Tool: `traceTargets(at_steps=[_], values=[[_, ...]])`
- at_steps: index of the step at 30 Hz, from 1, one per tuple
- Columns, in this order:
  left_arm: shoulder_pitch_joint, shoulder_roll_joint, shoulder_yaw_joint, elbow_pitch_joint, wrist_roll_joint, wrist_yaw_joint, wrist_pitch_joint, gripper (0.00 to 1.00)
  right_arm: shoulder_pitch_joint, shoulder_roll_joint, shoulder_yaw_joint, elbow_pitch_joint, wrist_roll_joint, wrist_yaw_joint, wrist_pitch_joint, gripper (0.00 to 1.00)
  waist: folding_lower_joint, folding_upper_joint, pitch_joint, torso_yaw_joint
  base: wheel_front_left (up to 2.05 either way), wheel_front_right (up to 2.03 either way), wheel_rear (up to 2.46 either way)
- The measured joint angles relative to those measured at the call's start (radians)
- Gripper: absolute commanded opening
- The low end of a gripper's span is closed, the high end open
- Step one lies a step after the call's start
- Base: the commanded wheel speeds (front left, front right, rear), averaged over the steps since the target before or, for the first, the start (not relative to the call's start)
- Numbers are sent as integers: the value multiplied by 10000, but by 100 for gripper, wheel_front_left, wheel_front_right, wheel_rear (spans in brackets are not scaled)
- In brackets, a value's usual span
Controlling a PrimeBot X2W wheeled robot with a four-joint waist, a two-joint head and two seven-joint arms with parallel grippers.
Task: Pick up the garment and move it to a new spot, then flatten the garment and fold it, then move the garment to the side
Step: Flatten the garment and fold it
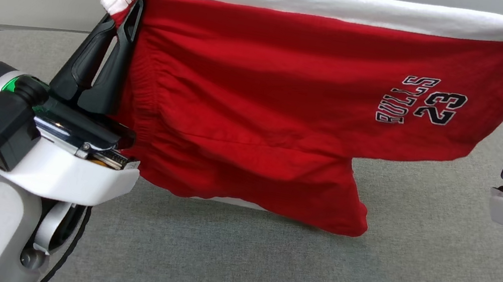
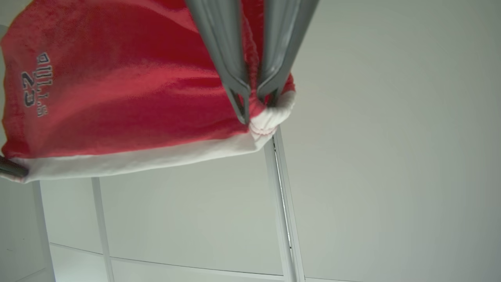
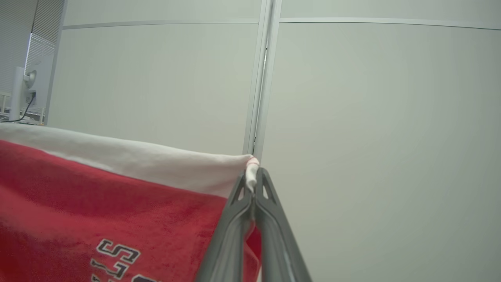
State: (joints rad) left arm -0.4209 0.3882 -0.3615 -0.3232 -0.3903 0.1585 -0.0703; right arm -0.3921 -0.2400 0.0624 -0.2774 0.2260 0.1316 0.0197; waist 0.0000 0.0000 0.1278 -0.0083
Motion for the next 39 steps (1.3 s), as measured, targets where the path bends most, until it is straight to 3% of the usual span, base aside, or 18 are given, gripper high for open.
traceTargets(at_steps=[5,10,17,25,34,39], values=[[-468,-88,-8,182,-153,-84,130,0,-344,-21,-167,71,125,0,188,0,0,1,192,-85,0,0,0],[-1592,-529,-61,1559,-591,-546,-56,0,-1615,-188,-82,1298,585,0,136,0,0,0,521,-56,0,0,0],[-4699,-1434,98,4867,-786,-1346,-1304,0,-5032,-531,477,3850,1097,2,-560,0,0,0,1209,103,0,0,0],[-6969,-2272,247,9204,-732,-2090,-1873,0,-7754,213,1544,7551,1411,2,-1649,0,0,0,1678,62,0,0,0],[-6330,-2951,671,12255,-414,-2585,-1912,0,-7724,1486,3216,11440,2238,0,-2389,0,0,0,2044,-149,0,0,0],[-5673,-3166,976,12861,-303,-2642,-1914,0,-6832,1749,3950,12412,2874,-2,-2673,0,0,0,2180,-165,0,0,0]])
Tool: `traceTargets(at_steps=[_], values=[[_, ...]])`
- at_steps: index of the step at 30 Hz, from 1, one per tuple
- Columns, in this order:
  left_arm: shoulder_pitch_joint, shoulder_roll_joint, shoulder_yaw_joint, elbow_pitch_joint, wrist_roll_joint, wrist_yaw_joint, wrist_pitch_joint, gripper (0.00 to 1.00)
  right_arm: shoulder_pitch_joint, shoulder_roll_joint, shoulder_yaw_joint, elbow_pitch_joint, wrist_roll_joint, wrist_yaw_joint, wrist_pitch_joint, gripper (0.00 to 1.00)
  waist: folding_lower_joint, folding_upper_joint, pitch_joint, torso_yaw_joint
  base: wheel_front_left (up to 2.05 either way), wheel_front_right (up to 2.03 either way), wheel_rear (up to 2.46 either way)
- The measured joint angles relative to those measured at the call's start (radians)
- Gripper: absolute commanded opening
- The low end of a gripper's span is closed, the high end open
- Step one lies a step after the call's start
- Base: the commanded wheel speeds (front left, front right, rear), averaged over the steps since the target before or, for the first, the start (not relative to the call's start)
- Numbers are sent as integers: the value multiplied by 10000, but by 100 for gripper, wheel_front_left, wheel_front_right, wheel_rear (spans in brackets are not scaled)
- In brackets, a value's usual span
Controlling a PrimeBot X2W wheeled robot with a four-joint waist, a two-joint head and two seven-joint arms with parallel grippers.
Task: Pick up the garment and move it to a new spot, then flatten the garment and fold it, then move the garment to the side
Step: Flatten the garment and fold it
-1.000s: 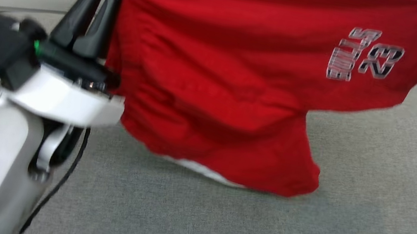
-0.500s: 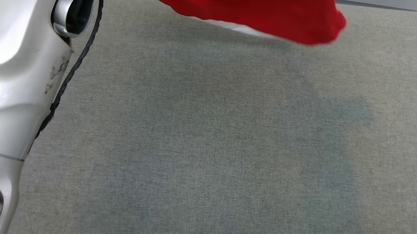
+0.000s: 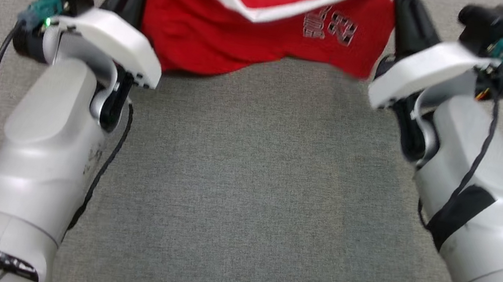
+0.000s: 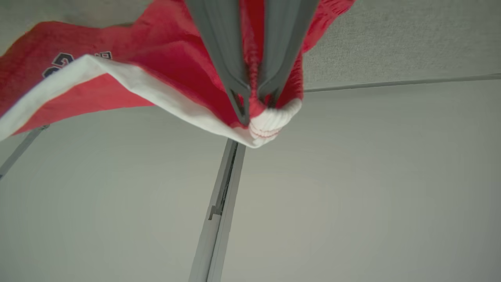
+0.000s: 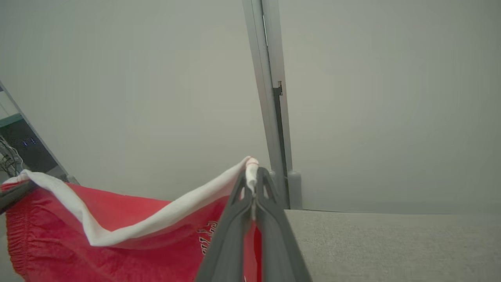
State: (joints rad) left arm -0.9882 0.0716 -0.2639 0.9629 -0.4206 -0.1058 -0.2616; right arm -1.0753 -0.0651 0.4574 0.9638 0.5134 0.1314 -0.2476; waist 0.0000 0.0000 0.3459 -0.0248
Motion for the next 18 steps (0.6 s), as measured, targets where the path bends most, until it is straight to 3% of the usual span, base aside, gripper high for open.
traceTargets(at_steps=[6,12,18], values=[[1095,-92,819,-506,-119,-134,-4,0,1093,82,301,-370,518,0,-123,0,0,0,8,-36,0,0,0],[3163,-123,1260,-2059,169,-211,-4,0,3564,25,-410,-2080,476,-4,-134,0,0,0,-289,-83,0,0,0],[5392,-109,1011,-3712,211,-238,-15,0,6430,-132,-1427,-4566,-199,-4,-142,0,1,0,-715,-12,0,0,0]])
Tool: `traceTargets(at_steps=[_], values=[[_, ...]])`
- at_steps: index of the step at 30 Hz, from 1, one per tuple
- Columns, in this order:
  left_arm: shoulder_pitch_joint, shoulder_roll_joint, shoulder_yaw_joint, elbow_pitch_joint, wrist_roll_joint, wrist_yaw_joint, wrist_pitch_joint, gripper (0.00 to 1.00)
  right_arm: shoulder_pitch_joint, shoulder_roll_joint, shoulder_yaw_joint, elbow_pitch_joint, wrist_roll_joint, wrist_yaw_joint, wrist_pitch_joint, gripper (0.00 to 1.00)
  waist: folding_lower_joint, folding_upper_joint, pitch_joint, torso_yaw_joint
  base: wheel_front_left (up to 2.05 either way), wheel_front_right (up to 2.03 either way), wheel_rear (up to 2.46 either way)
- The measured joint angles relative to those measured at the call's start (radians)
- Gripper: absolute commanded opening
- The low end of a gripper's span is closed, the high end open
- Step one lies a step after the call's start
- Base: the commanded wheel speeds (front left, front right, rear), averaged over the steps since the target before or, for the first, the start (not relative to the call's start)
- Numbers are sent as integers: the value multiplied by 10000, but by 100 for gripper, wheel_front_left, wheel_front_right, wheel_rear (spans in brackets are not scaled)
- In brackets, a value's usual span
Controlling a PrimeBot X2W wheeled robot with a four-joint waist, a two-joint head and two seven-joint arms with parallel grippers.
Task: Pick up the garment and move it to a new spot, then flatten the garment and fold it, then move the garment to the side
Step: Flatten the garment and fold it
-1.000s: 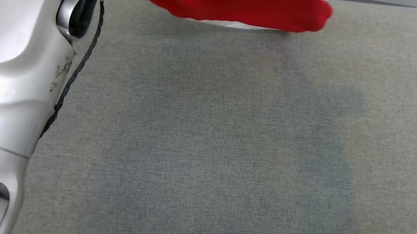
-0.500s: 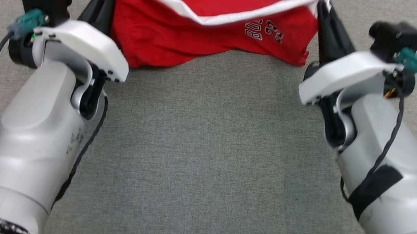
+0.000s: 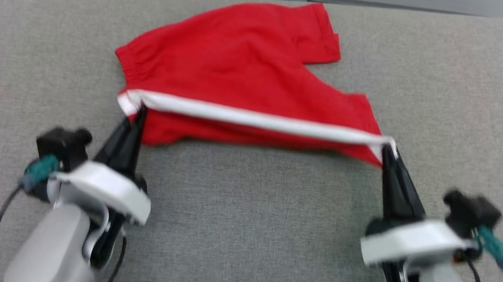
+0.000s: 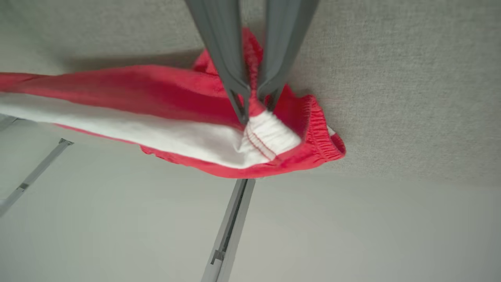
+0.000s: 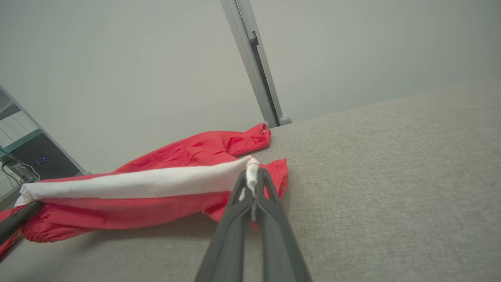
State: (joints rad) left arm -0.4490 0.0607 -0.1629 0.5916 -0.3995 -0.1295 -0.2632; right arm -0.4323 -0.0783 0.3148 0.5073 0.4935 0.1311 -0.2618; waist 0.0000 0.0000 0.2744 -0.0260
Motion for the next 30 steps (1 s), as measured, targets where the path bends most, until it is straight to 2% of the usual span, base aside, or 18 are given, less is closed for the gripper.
traceTargets(at_steps=[7,12,14,18,23,30], values=[[2276,732,-594,-1630,209,-2,0,0,3098,-203,-593,-2326,-746,0,-8,0,0,0,-607,77,0,0,0],[3660,1327,-715,-2986,205,4,552,0,4860,-94,-1174,-3969,-1172,2,656,0,0,0,-1076,40,0,0,0],[3910,1453,-700,-3285,188,44,765,0,5171,-50,-1254,-4299,-1239,2,830,0,-1,0,-1153,29,0,0,0],[4930,1845,-539,-4679,2,360,1578,0,6340,84,-1505,-5701,-1517,10,1509,0,0,0,-1422,-25,0,0,0],[6047,2102,-445,-6259,-244,752,2587,0,7493,180,-1728,-6897,-1726,10,2385,0,-1,0,-1813,-71,0,0,0],[6472,2056,-420,-7039,-612,1066,3348,0,7731,238,-1996,-7325,-1785,10,2890,0,0,1,-2114,-28,0,0,0]])
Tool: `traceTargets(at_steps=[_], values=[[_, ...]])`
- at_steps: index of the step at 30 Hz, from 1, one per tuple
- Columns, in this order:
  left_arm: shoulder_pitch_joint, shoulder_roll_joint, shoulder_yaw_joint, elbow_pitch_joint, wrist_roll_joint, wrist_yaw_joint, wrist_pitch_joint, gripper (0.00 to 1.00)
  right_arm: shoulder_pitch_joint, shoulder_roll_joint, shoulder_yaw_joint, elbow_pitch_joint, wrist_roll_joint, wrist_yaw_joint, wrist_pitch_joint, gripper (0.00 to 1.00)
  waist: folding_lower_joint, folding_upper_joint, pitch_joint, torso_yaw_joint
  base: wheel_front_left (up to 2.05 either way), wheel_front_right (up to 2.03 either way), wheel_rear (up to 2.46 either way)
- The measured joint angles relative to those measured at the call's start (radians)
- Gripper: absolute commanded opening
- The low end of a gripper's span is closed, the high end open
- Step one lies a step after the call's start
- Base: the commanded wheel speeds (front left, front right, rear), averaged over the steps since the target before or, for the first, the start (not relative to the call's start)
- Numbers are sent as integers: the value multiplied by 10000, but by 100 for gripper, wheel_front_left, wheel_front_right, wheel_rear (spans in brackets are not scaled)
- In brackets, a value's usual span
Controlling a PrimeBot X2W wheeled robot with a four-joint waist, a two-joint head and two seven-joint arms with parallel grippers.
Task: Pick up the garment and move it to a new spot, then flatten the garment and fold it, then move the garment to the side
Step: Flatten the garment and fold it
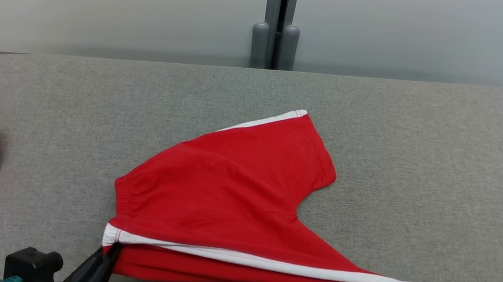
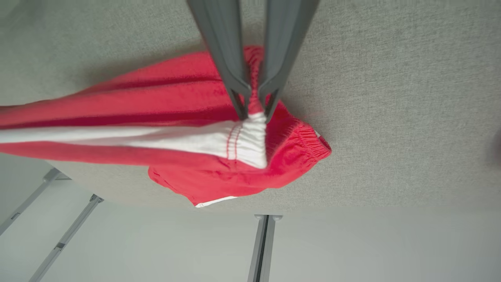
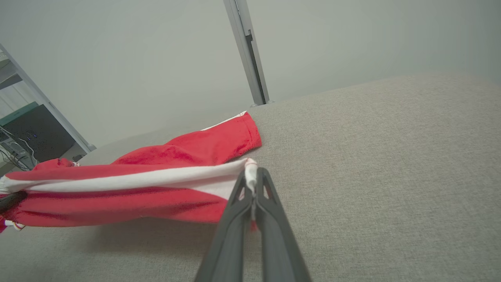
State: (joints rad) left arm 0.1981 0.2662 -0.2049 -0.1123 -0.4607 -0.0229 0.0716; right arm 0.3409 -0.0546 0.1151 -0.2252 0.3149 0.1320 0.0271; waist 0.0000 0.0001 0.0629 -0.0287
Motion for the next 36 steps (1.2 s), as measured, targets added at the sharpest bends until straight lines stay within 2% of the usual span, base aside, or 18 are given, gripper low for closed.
traceTargets(at_steps=[4,7,20,30,36], values=[[-384,-261,-94,380,-257,21,226,0,-766,-48,-75,531,2,0,73,0,0,0,171,159,0,0,0],[-1073,-405,-128,840,-420,-90,249,0,-1756,-389,-19,1235,42,0,17,0,0,0,471,297,0,0,0],[-4237,-1386,-362,3400,-704,-466,-476,0,-7659,-1797,1231,5588,867,-2,-274,0,0,-1,1910,1264,0,0,0],[-6269,-1875,-1152,5262,-619,-775,-982,0,-10704,-2088,1975,9054,1532,-2,-349,0,0,-1,2699,2289,0,0,0],[-7105,-2034,-1565,6228,-803,-907,-1179,0,-11753,-2127,2550,10460,1814,-2,-823,0,0,-1,3046,2645,0,0,0]])
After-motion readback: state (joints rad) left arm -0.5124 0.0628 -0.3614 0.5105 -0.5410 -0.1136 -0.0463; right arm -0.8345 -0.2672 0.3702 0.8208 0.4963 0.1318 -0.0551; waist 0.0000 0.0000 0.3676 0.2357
